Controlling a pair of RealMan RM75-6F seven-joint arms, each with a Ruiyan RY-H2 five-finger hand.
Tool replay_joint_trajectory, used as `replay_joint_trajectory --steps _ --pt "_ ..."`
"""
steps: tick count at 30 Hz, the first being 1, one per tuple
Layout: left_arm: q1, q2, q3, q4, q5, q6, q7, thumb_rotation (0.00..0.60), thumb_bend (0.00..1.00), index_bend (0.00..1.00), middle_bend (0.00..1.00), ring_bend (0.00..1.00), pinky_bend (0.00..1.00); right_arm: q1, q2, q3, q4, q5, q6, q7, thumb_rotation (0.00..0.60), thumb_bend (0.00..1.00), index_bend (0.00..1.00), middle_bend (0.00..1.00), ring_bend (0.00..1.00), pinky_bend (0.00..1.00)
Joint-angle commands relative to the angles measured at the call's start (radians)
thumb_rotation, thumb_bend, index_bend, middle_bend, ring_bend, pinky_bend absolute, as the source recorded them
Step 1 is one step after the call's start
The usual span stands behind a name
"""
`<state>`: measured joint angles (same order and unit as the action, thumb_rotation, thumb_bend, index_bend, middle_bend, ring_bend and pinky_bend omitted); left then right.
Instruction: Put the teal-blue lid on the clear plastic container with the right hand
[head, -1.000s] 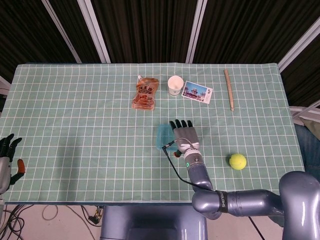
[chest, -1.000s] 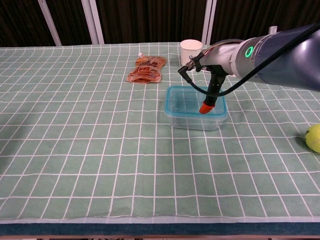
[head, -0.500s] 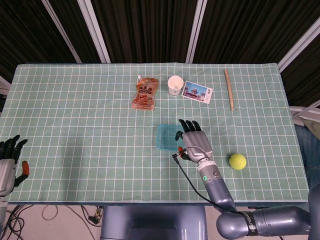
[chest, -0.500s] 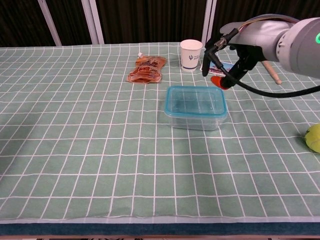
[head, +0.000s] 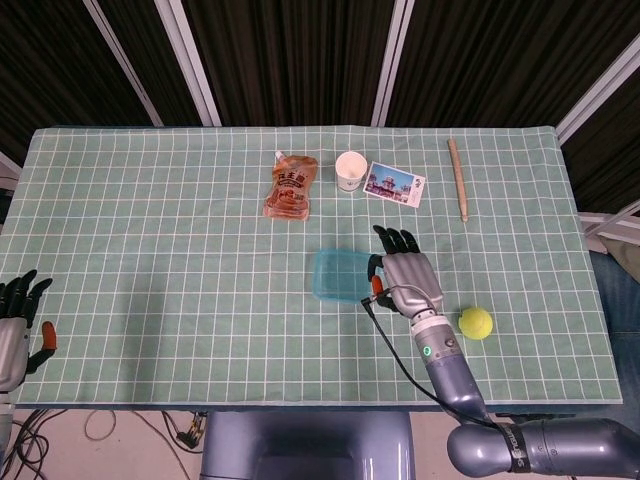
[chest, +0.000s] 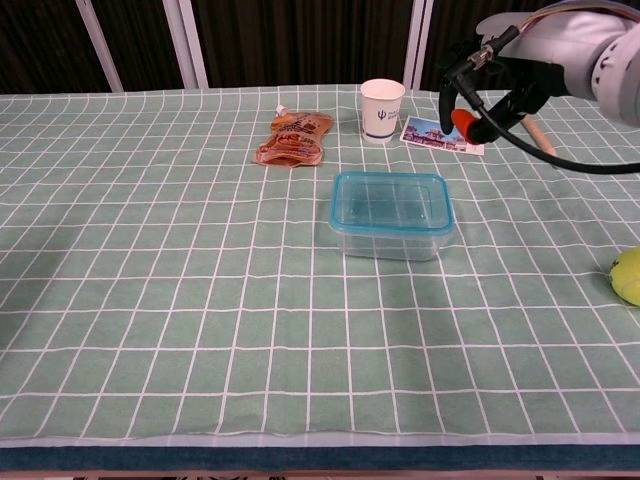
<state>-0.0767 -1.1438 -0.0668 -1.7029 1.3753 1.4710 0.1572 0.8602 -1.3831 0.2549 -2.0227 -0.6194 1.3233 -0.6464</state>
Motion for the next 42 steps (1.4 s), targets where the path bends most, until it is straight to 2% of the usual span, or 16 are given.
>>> replay_joint_trajectory --steps 1,2,5,12,16,24,33,42 --pt "0.000 0.002 -0.005 0.001 -0.009 -0.002 -0.004 0.600 0.64 0.11 0.00 0.00 0.00 0.042 0.009 0.033 0.061 0.092 -0.065 -0.040 0.600 0.50 0.43 0.08 0.00 0.00" --pt "0.000 0.003 -0.006 0.001 -0.013 -0.003 -0.004 0.600 0.64 0.11 0.00 0.00 0.00 0.055 0.016 0.038 0.073 0.127 -0.086 -0.057 0.600 0.49 0.39 0.08 0.00 0.00" --pt "0.000 0.004 -0.008 0.001 -0.021 -0.008 -0.004 0.600 0.64 0.11 0.00 0.00 0.00 0.087 0.026 0.052 0.113 0.197 -0.132 -0.086 0.600 0.46 0.36 0.07 0.00 0.00" --pt "-0.001 0.004 -0.013 -0.002 -0.037 -0.013 0.001 0.600 0.64 0.11 0.00 0.00 0.00 0.129 -0.005 0.079 0.225 0.269 -0.196 -0.068 0.600 0.45 0.38 0.07 0.00 0.00" --pt "-0.002 0.005 -0.015 -0.002 -0.045 -0.016 0.000 0.600 0.64 0.11 0.00 0.00 0.00 0.141 -0.028 0.085 0.275 0.273 -0.208 -0.053 0.600 0.45 0.47 0.07 0.00 0.00" --pt "-0.003 0.006 -0.018 -0.003 -0.058 -0.022 0.004 0.600 0.64 0.11 0.00 0.00 0.00 0.157 -0.063 0.078 0.342 0.273 -0.232 -0.032 0.600 0.45 0.52 0.07 0.00 0.00" --pt "-0.003 0.006 -0.018 -0.003 -0.059 -0.021 0.006 0.600 0.64 0.11 0.00 0.00 0.00 0.149 -0.088 0.081 0.380 0.245 -0.237 0.022 0.600 0.45 0.64 0.07 0.00 0.00" --pt "-0.002 0.006 -0.017 -0.004 -0.060 -0.020 0.008 0.600 0.64 0.11 0.00 0.00 0.00 0.152 -0.122 0.056 0.427 0.237 -0.272 0.036 0.600 0.45 0.64 0.07 0.00 0.00"
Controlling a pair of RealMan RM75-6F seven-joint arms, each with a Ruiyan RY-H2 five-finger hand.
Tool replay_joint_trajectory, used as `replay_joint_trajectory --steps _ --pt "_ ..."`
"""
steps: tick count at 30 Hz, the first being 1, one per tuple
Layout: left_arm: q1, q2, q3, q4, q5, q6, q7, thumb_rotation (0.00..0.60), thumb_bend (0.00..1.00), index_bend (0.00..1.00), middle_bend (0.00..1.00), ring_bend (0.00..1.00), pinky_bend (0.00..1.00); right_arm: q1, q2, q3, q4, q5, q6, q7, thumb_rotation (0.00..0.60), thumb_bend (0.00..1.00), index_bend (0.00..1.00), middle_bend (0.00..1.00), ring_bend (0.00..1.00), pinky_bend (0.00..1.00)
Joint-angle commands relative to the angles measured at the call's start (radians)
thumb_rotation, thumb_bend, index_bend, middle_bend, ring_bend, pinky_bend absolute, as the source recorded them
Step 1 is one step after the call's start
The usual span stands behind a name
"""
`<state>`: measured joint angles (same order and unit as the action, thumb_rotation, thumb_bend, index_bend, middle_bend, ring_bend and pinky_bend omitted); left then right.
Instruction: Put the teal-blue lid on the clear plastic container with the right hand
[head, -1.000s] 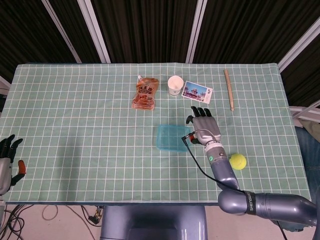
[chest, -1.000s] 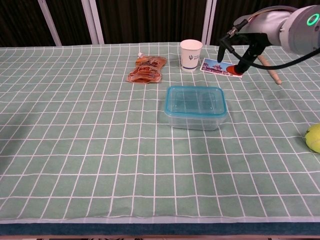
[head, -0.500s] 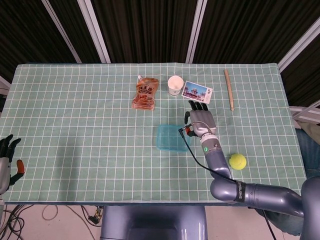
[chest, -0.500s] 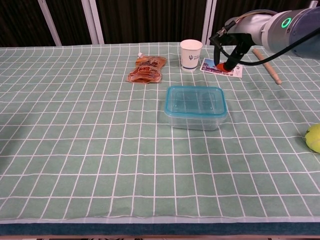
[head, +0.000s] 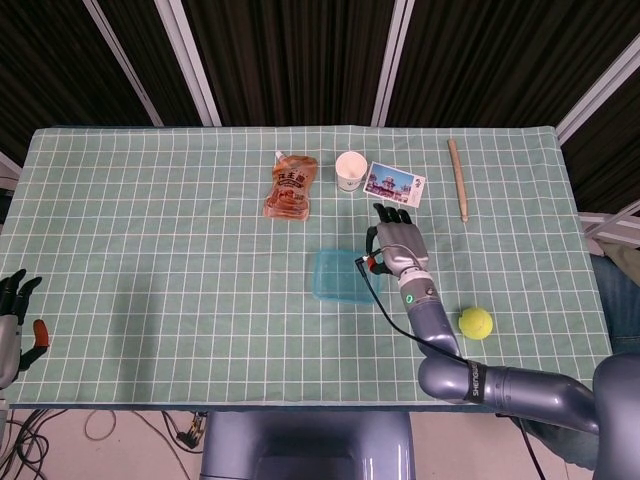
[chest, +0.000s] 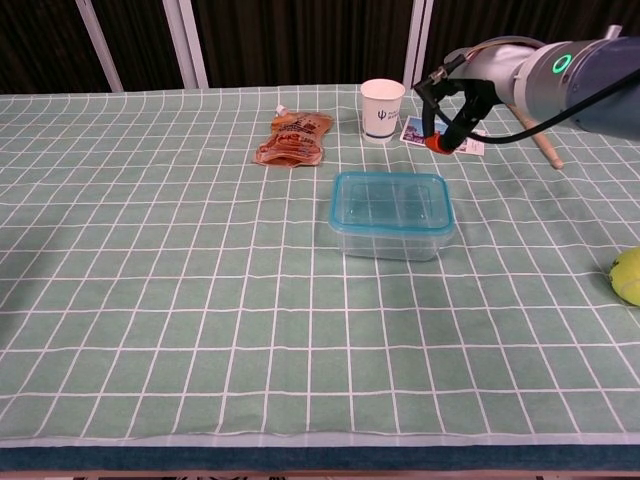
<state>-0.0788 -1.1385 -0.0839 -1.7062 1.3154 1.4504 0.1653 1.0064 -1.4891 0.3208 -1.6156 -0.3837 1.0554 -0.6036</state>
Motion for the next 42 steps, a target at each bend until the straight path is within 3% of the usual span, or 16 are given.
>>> replay_joint_trajectory --steps 1,25,42 --pt "0.000 0.000 0.000 0.000 0.000 0.000 0.000 0.600 0.64 0.11 0.00 0.00 0.00 0.007 -0.021 -0.012 0.028 0.001 -0.005 -0.009 0.600 0.45 0.64 0.07 0.00 0.00" --pt "0.000 0.003 -0.003 -0.005 -0.011 -0.001 0.002 0.600 0.64 0.11 0.00 0.00 0.00 0.036 -0.163 -0.003 0.256 0.056 -0.067 -0.006 0.600 0.45 0.64 0.07 0.00 0.00" --pt "-0.001 0.001 -0.004 -0.001 -0.015 -0.003 0.005 0.600 0.64 0.11 0.00 0.00 0.00 0.017 -0.184 -0.009 0.297 0.046 -0.095 0.000 0.600 0.45 0.64 0.07 0.00 0.00"
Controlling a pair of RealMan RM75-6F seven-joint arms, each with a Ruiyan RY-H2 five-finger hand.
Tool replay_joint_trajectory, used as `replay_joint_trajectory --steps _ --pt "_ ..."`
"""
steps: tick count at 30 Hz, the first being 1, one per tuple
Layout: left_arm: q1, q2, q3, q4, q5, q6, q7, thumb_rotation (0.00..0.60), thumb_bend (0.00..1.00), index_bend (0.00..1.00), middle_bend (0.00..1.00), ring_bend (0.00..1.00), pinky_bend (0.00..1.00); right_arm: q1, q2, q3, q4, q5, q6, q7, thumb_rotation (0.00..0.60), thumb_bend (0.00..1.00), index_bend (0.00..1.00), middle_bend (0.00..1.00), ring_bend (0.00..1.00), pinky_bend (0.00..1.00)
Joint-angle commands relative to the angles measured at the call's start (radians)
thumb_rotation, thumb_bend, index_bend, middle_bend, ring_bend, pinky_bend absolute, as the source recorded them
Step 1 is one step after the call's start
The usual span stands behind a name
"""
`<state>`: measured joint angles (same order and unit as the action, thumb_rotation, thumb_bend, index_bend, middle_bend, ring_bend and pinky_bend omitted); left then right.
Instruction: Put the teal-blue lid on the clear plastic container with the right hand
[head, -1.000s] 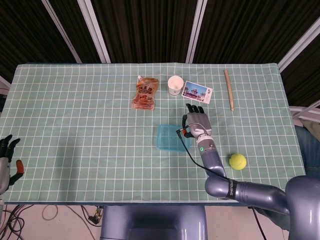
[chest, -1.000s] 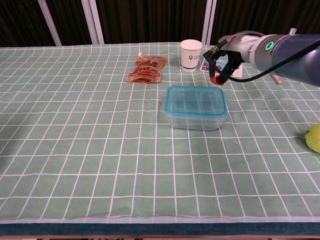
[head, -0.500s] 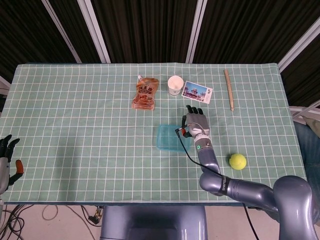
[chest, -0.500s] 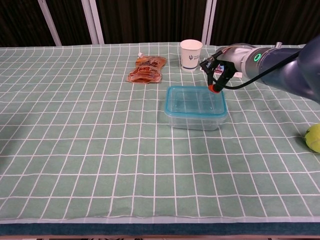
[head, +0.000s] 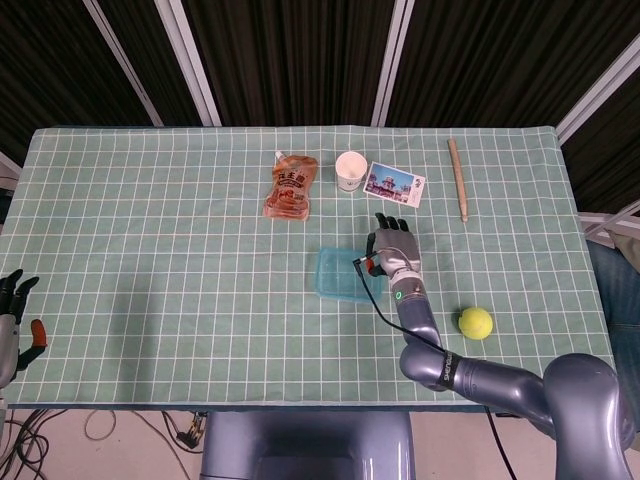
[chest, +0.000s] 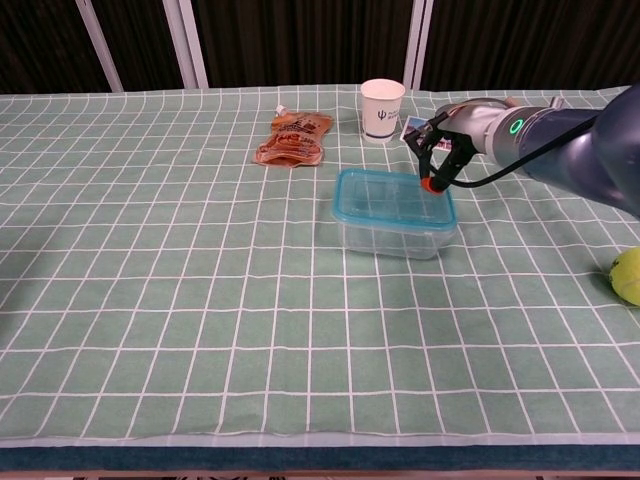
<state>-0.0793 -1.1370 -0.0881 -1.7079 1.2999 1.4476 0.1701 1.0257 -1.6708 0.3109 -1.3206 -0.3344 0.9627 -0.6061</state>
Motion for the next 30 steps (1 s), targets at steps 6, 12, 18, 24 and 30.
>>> replay_joint_trajectory --steps 6,12,18,24,30 --pt "0.000 0.000 0.001 0.000 0.000 0.000 0.001 0.600 0.64 0.11 0.00 0.00 0.00 -0.008 0.000 -0.006 0.002 -0.022 -0.004 0.000 0.600 0.45 0.65 0.07 0.00 0.00" --pt "0.000 0.000 0.001 -0.001 0.000 -0.001 0.001 0.600 0.64 0.11 0.00 0.00 0.00 -0.013 0.008 -0.017 -0.013 -0.016 -0.012 -0.016 0.600 0.45 0.65 0.07 0.00 0.00" --pt "0.001 0.000 0.002 -0.002 0.003 0.001 0.000 0.600 0.64 0.11 0.00 0.00 0.00 -0.015 0.008 -0.023 -0.019 -0.006 -0.015 -0.026 0.600 0.45 0.66 0.07 0.00 0.00" --pt "0.000 -0.001 0.002 -0.001 0.003 0.001 0.000 0.600 0.64 0.11 0.00 0.00 0.00 -0.016 0.000 -0.028 -0.022 -0.007 -0.016 -0.029 0.600 0.45 0.66 0.07 0.00 0.00" --pt "0.001 0.000 0.002 -0.003 0.006 0.002 -0.001 0.600 0.64 0.11 0.00 0.00 0.00 -0.017 -0.010 -0.032 -0.032 -0.018 -0.010 -0.031 0.600 0.45 0.66 0.07 0.00 0.00"
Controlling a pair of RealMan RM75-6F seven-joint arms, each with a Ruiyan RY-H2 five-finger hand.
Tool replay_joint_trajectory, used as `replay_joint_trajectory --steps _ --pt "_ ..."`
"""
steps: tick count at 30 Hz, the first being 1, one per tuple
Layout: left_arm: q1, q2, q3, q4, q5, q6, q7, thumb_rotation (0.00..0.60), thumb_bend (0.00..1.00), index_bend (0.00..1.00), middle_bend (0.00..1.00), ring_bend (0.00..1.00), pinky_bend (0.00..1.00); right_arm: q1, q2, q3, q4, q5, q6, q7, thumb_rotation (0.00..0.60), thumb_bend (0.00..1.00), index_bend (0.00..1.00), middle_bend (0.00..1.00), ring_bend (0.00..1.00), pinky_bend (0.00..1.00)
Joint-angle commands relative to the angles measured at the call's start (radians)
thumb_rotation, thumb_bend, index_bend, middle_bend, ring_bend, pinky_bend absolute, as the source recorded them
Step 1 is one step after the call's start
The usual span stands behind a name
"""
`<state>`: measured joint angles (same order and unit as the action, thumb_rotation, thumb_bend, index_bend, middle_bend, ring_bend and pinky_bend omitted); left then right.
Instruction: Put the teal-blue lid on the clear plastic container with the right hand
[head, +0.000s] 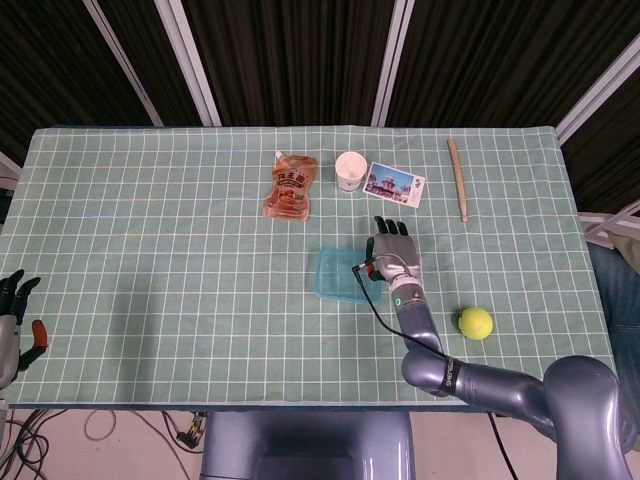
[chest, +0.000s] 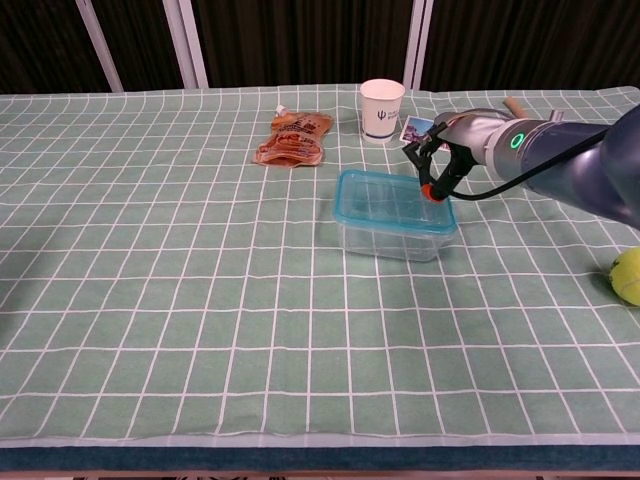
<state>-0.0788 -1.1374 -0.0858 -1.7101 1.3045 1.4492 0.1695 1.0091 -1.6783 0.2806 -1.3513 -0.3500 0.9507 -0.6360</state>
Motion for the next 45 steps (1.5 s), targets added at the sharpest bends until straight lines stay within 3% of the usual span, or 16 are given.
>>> replay_joint_trajectory --steps 1,18,28,37,45 --pt "0.000 0.000 0.000 -0.001 0.002 0.001 -0.001 0.600 0.64 0.11 0.00 0.00 0.00 0.000 -0.005 -0.003 -0.002 -0.004 0.004 -0.002 0.600 0.45 0.66 0.07 0.00 0.00" --pt "0.002 0.003 0.001 -0.001 0.011 0.006 -0.008 0.600 0.64 0.11 0.00 0.00 0.00 -0.015 0.007 0.013 -0.041 -0.012 0.031 0.006 0.600 0.45 0.66 0.07 0.00 0.00" --pt "0.002 0.004 0.001 -0.001 0.011 0.005 -0.013 0.600 0.64 0.11 0.00 0.00 0.00 -0.076 0.147 0.066 -0.271 -0.112 0.133 0.079 0.600 0.45 0.66 0.07 0.00 0.00" --pt "0.002 0.004 0.003 -0.002 0.015 0.005 -0.012 0.600 0.64 0.11 0.00 0.00 0.00 -0.179 0.266 -0.011 -0.458 -0.296 0.226 0.120 0.600 0.45 0.67 0.07 0.00 0.00" --pt "0.001 0.003 0.006 -0.003 0.019 0.003 -0.010 0.600 0.64 0.11 0.00 0.00 0.00 -0.226 0.233 -0.099 -0.479 -0.436 0.258 0.126 0.600 0.45 0.67 0.06 0.00 0.00"
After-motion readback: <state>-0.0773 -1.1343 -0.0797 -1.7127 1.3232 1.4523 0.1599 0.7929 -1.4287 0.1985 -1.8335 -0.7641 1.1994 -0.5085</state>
